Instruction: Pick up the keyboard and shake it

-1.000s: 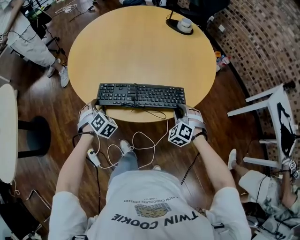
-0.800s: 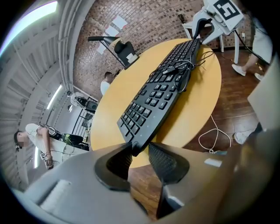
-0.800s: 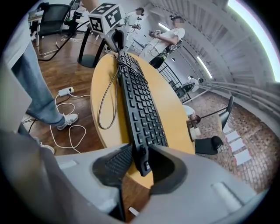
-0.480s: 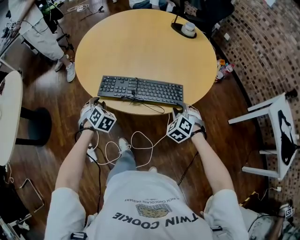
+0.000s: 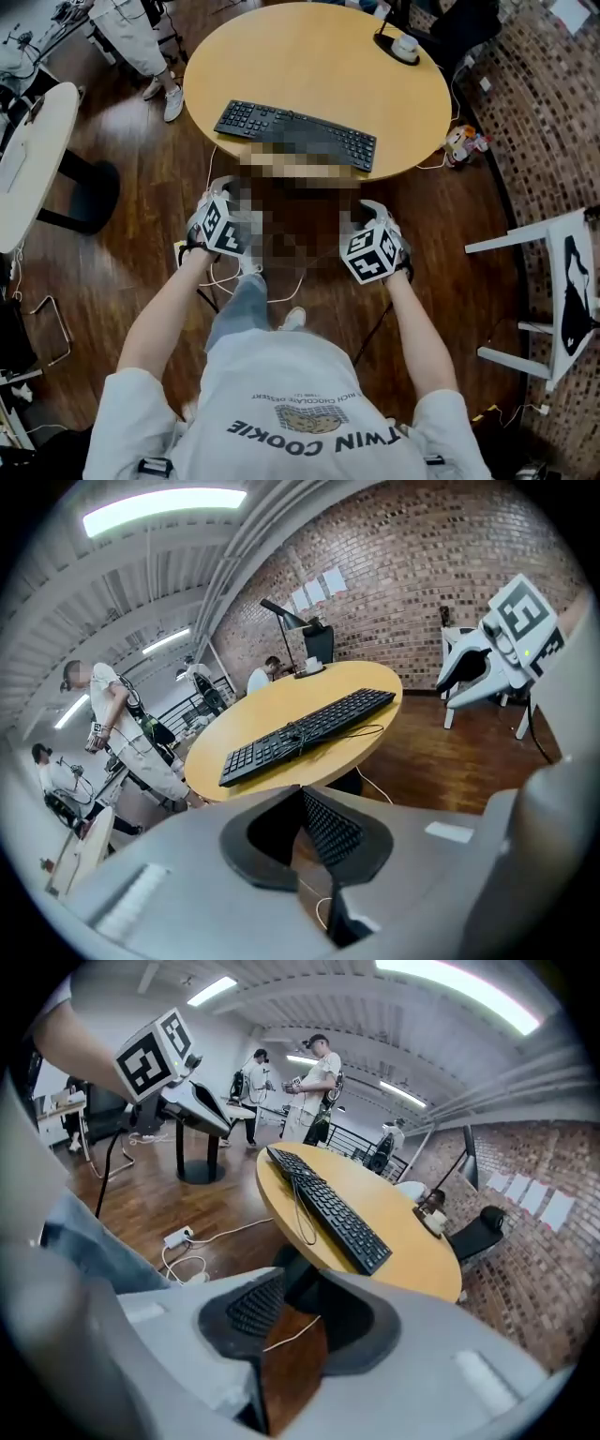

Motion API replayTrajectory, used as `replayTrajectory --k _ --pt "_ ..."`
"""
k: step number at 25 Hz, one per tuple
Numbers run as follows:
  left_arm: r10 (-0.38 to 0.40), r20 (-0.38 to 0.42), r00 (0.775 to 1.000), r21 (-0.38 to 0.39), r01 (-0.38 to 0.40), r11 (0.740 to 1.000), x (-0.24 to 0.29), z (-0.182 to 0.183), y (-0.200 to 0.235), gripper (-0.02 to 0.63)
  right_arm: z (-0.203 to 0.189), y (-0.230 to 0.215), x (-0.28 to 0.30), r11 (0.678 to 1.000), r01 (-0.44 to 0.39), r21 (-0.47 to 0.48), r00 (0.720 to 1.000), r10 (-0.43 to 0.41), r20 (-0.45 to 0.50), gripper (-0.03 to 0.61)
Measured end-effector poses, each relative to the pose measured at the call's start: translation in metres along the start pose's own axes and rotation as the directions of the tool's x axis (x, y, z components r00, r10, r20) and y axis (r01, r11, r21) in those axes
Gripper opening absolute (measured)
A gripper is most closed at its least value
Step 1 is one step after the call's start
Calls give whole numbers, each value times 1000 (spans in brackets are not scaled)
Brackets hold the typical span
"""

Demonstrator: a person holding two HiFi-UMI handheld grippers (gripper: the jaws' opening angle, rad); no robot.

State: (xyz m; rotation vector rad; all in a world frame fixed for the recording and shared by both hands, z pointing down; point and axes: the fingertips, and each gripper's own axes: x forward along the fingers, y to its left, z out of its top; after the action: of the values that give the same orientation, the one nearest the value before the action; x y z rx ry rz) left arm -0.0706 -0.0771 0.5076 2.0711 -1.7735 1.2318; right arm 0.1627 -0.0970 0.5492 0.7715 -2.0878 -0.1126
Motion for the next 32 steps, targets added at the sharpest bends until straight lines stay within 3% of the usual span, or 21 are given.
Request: replayTrajectory --k 5,11,18,22,26,32 --pt "-28 48 998 -40 30 999 -52 10 -24 8 22 33 -30 985 -85 152 991 68 113 103" --pt "-65 131 989 -130 82 988 -96 19 -47 8 62 73 -55 922 -208 325 957 123 263 78" --pt "-95 224 970 -303 162 939 -137 11 -65 8 106 122 -88 842 -317 436 910 141 390 60" --pt "-91 260 961 -365 185 913 -158 -4 -62 8 125 147 -103 810 -334 481 898 118 425 52" --pt "-90 304 949 -402 213 890 -180 -17 -58 8 139 172 -120 803 -311 508 899 75 432 44" --pt "-99 379 920 -386 255 886 -229 -38 -52 8 156 212 -152 808 -255 531 901 0 433 12"
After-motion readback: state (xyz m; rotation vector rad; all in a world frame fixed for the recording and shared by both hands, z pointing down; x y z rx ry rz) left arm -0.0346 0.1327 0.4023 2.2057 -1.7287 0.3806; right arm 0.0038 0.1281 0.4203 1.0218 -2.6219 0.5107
